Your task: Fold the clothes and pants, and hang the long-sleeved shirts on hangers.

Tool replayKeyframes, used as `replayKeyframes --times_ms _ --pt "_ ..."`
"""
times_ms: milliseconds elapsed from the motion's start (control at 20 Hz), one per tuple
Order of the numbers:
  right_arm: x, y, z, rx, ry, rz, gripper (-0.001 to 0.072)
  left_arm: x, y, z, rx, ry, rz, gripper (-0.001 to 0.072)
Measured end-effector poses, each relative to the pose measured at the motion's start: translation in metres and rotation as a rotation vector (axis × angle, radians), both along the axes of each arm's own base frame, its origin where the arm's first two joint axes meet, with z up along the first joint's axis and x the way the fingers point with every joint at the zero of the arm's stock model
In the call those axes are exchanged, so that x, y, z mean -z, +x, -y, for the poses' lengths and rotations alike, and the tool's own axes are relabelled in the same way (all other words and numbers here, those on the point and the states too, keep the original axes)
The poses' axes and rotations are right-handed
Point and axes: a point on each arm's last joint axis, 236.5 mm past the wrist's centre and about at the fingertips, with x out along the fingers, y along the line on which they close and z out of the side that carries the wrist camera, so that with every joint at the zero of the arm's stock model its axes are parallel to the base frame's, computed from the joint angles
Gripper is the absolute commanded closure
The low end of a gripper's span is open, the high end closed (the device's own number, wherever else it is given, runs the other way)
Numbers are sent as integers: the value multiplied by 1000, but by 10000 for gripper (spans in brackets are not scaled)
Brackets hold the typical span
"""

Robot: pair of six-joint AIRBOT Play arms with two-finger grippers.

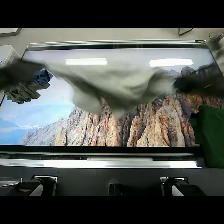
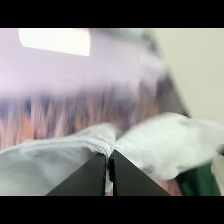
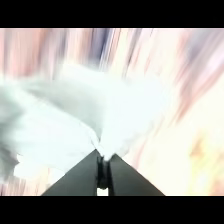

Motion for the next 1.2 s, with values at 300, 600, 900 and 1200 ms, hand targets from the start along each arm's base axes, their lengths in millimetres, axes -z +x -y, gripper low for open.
replayKeyframes --times_ms 300,600,900,1200 --pt "-158 -62 29 116 -100 413 662 -131 -92 -17 -52 4 345 665" --pt "-220 -94 35 157 -109 632 661 -127 -99 -24 -85 33 329 665" --pt "-121 -7 10 58 -10 316 661 79 -37 -25 -39 135 -252 664" --pt "107 91 -54 -78 274 -295 661 296 -46 -6 -15 68 -773 664"
